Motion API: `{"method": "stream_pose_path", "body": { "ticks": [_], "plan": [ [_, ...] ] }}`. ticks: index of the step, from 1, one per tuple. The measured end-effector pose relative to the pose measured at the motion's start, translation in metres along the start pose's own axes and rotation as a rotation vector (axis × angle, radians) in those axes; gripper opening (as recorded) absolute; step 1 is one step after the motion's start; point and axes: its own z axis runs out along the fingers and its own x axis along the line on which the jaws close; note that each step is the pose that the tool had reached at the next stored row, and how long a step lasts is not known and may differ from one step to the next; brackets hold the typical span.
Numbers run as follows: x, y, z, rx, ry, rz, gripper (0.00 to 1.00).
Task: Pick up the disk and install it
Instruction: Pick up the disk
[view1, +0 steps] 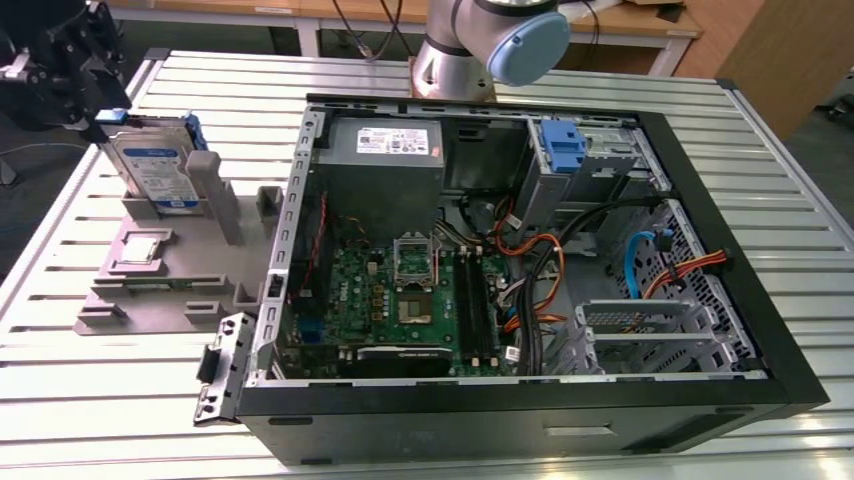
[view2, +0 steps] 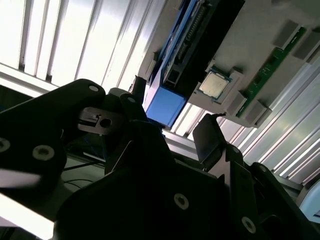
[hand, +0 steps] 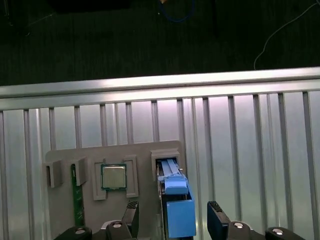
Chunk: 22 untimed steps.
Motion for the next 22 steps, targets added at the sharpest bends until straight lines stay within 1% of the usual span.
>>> {"method": "stream_pose_path", "body": {
  "ticks": [8, 14, 17, 22],
  "plan": [
    [0.0003, 0.0002, 0.0141, -0.0003, 0.0, 0.0, 0.65],
    [0.0005, 0.0001, 0.0233, -0.0002, -0.0001, -0.001, 0.65],
    [0.0005, 0.0003, 0.0263, -0.0008, -0.0003, -0.024, 0.65],
    [-0.0018, 0.0005, 0.028, -0.0011, -0.0046, -0.025, 0.65]
  ]
}}
